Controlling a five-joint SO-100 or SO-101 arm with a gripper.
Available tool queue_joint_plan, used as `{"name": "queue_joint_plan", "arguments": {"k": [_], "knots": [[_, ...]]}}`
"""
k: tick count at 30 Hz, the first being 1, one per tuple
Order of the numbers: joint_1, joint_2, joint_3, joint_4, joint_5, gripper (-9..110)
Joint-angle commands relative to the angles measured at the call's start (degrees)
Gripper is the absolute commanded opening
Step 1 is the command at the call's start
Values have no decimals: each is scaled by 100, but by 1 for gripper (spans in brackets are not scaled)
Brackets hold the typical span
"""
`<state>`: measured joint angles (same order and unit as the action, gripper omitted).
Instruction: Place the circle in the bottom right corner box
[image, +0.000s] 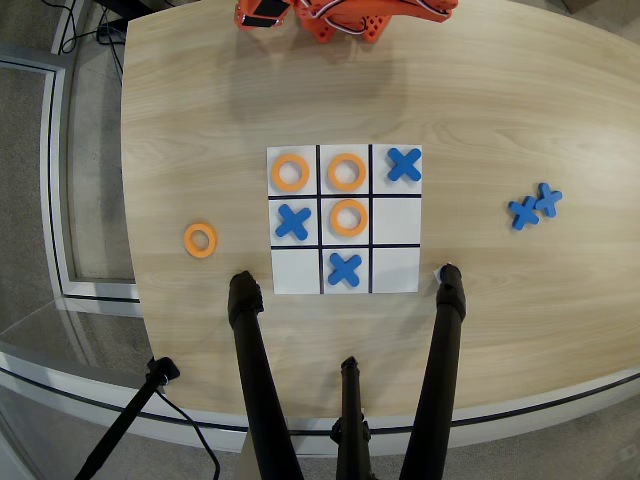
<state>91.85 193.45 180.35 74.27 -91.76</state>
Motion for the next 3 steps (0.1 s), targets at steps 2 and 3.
{"name": "queue_joint_plan", "arguments": {"k": [2,3], "knots": [[26,97,316,26,18,0],[26,97,316,26,18,0]]}}
